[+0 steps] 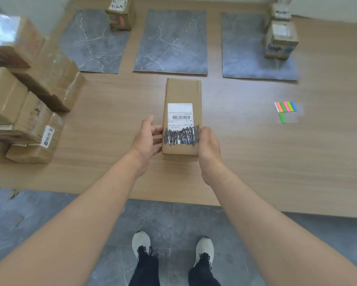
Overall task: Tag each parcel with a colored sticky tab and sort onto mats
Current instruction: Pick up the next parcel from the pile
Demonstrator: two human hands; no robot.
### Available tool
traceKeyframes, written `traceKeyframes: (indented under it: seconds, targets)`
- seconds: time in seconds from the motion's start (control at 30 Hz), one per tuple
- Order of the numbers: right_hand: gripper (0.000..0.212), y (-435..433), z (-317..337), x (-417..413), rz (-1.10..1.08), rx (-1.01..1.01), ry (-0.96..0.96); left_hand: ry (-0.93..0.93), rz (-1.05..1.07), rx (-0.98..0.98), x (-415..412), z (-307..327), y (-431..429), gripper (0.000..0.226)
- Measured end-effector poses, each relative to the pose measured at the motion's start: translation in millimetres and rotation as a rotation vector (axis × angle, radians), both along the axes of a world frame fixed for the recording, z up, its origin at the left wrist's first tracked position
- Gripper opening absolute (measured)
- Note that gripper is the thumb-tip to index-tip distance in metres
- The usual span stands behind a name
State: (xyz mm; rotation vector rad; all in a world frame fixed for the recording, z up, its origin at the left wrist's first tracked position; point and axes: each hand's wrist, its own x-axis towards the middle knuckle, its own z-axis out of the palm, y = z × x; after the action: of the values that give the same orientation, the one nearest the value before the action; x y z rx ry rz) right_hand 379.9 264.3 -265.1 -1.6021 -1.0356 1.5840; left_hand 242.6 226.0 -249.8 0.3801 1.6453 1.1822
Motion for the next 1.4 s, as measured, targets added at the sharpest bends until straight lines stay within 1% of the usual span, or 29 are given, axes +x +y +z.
traceKeyframes:
  seconds: [0.2, 0.4, 0.7, 0.9, 1.03, 1.1, 1.2, 1.3, 1.37, 1.4]
  targets:
    - [0.033, 29, -4, 59, -0.029, -0.022, 0.002, -0.014, -0.014, 0.001, 62, -2, 26, 0.053]
    - [0.033, 42, -12, 90, -0.052, -0.049, 0.013, -0.018, -0.048, -0.032, 90, -11, 42, 0.052]
    - [0.031, 48, -35, 98, -0.077, -0.091, -0.004, -0.017, -0.099, -0.066, 97, -36, 55, 0.050]
    - [0.033, 50, -43, 94, -0.092, -0.059, -0.011, -0.027, -0.113, -0.081, 88, -45, 56, 0.049]
    - [0.025, 52, -34, 93, -0.157, -0.036, -0.035, -0.035, -0.105, -0.088, 86, -41, 60, 0.047]
    - [0.032, 57, -28, 96, -0.192, -0.039, -0.049, -0.014, -0.076, -0.094, 84, -33, 69, 0.049]
    - [0.043, 68, -22, 103, -0.236, -0.010, -0.057, 0.052, -0.034, -0.051, 80, -21, 87, 0.048]
    - [0.048, 76, -16, 113, -0.280, 0.037, -0.048, 0.043, -0.027, 0.052, 87, -10, 105, 0.037]
    - [0.052, 81, -12, 121, -0.305, 0.052, -0.044, 0.039, -0.057, 0.097, 96, -4, 115, 0.038]
    - [0.049, 83, -9, 126, -0.304, 0.051, -0.041, 0.040, -0.084, 0.100, 101, -2, 120, 0.041]
